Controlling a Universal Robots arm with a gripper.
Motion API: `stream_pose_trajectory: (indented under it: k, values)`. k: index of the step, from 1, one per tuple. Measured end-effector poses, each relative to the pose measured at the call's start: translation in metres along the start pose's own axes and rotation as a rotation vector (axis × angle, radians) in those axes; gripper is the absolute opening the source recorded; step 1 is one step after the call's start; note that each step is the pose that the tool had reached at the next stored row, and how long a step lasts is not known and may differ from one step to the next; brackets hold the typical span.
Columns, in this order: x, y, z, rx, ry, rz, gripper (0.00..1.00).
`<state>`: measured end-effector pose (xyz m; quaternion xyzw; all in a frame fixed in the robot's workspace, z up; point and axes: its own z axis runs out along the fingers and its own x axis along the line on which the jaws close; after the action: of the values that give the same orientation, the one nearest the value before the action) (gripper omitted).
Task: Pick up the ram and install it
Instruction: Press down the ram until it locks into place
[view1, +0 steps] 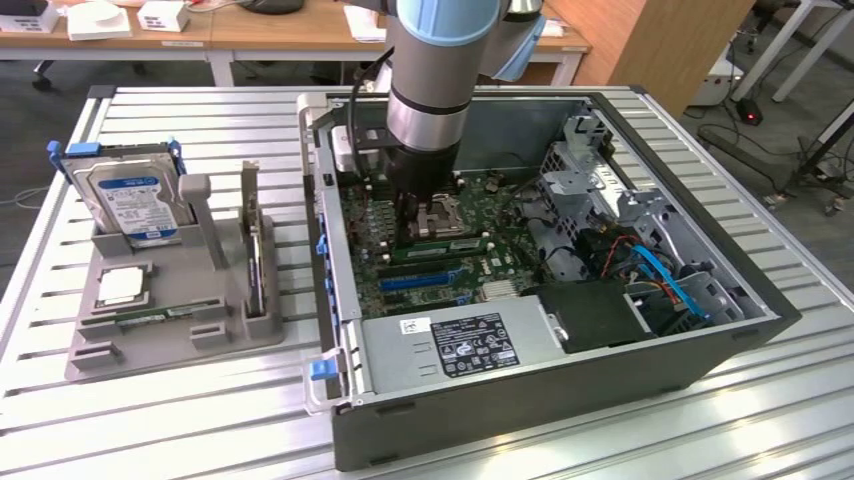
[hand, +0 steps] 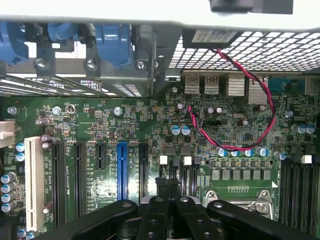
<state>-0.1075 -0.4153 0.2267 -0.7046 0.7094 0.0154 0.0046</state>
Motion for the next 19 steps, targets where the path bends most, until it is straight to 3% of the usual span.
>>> stream_pose_trajectory:
  k: [19]
  values:
    - [0.0001, -0.0001, 0.0021, 0.0001, 0.0, 0.0, 0.09]
